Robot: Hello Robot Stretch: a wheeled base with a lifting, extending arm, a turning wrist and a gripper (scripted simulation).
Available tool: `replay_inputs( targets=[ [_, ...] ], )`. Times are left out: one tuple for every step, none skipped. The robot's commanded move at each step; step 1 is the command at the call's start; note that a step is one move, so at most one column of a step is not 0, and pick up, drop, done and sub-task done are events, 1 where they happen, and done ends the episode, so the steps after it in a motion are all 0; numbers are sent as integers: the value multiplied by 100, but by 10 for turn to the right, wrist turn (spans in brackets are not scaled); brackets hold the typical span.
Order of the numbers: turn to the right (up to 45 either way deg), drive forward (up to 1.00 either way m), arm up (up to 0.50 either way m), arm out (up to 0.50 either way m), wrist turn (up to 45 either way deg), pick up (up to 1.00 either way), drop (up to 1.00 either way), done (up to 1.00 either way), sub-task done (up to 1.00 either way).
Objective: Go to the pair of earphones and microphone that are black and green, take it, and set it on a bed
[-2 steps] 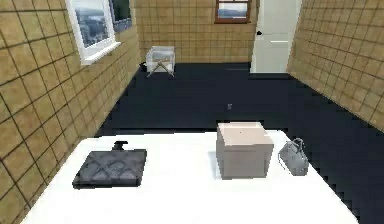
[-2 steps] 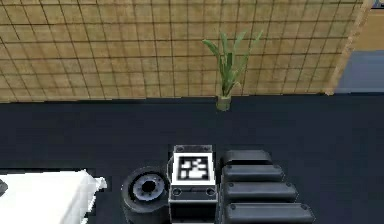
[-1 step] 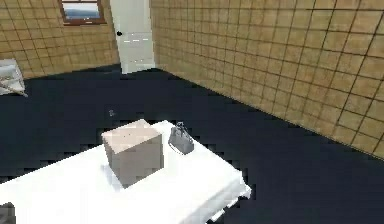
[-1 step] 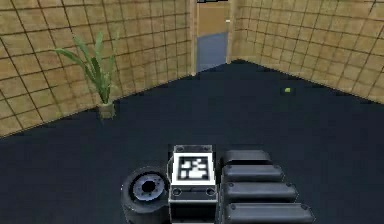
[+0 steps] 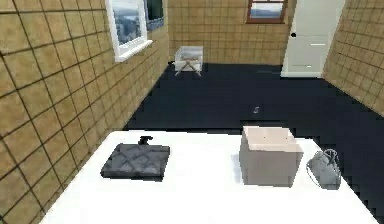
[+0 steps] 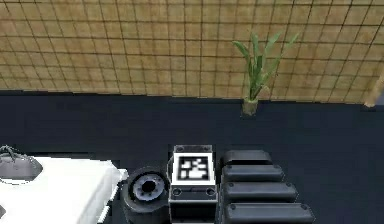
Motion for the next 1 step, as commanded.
replay_inputs(
  targets=[
    [-270, 0, 0, 0, 0, 0, 0, 0, 0]
  ],
)
